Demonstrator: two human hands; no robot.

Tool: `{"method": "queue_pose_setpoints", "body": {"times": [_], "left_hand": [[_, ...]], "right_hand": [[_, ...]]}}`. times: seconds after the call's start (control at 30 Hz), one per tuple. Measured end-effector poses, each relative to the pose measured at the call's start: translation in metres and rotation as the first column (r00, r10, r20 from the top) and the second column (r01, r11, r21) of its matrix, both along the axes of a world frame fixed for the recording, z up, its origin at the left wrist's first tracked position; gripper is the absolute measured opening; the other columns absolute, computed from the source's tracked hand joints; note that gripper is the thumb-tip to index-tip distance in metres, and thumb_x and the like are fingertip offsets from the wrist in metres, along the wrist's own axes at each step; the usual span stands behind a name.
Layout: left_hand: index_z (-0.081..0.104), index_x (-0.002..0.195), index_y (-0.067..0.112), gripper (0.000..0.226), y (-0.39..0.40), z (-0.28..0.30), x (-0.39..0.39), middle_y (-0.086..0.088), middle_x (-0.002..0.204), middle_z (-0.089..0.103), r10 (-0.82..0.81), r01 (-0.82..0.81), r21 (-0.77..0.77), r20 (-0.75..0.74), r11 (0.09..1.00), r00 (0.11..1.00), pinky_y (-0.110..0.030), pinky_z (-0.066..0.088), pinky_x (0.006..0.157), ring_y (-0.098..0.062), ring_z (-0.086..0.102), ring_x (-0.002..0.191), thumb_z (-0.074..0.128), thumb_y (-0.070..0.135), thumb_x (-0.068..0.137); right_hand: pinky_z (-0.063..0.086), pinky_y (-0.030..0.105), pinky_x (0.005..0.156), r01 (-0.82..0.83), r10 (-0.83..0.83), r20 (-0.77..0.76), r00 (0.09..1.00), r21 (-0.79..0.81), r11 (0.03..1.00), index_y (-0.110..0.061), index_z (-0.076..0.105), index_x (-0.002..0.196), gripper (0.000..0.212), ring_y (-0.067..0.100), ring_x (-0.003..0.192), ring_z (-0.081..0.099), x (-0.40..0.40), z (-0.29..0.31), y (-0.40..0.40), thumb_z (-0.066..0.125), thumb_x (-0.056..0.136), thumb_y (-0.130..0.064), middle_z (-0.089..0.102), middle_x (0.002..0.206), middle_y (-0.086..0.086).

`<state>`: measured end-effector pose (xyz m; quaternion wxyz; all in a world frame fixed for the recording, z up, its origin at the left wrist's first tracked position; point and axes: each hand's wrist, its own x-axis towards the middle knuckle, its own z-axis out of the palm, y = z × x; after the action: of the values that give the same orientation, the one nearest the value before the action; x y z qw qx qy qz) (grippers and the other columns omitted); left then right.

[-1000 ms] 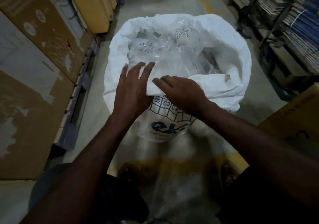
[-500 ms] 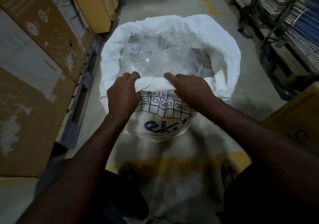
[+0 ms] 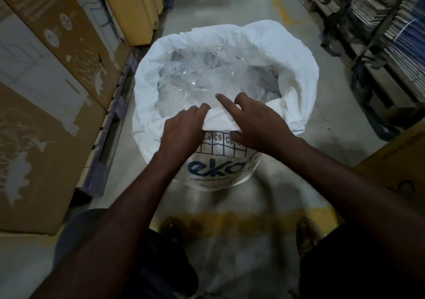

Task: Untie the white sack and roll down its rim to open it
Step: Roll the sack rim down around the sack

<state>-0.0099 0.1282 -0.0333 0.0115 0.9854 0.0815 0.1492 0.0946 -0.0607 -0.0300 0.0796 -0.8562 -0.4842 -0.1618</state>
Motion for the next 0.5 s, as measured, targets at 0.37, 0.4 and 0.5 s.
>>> {"method": "queue_pose_setpoints", "body": {"times": [0.37, 0.4, 0.5], "left_hand": [[0.057, 0.125, 0.018, 0.03, 0.004, -0.002, 0.009, -0.004, 0.088, 0.064, -0.015, 0.005, 0.089, 0.108, 0.996, 0.994, -0.041, 0.04, 0.057, -0.033, 0.062, 0.076, 0.064, 0.017, 0.095], [0.057, 0.124, 0.018, 0.028, 0.007, -0.002, 0.009, -0.005, 0.088, 0.063, -0.019, 0.011, 0.076, 0.101, 0.997, 0.995, -0.044, 0.044, 0.059, -0.033, 0.062, 0.076, 0.061, 0.02, 0.096], [0.047, 0.146, 0.022, 0.055, 0.019, -0.006, 0.007, -0.009, 0.116, 0.06, -0.055, 0.049, -0.068, -0.081, 0.996, 0.995, -0.048, 0.049, 0.09, -0.035, 0.06, 0.106, 0.06, 0.049, 0.099]], "right_hand": [[0.038, 0.035, 0.057, 0.068, -0.072, 0.037, 0.997, 0.097, 0.993, -0.017, 0.05, 0.143, 0.061, 0.035, 0.07, 0.06, 0.007, 0.0, 0.0, 0.059, 0.085, 0.0, 0.062, 0.091, 0.01], [0.041, 0.036, 0.065, 0.032, -0.032, -0.007, 0.999, 0.104, 0.994, -0.016, 0.046, 0.151, 0.067, 0.034, 0.072, 0.061, 0.008, -0.001, -0.001, 0.059, 0.086, -0.006, 0.064, 0.095, 0.01], [0.044, 0.044, 0.09, -0.036, 0.036, -0.127, 0.991, 0.007, 0.999, -0.018, 0.021, 0.166, 0.088, 0.028, 0.087, 0.056, 0.008, 0.002, -0.012, 0.05, 0.087, -0.047, 0.057, 0.112, 0.007]]}}
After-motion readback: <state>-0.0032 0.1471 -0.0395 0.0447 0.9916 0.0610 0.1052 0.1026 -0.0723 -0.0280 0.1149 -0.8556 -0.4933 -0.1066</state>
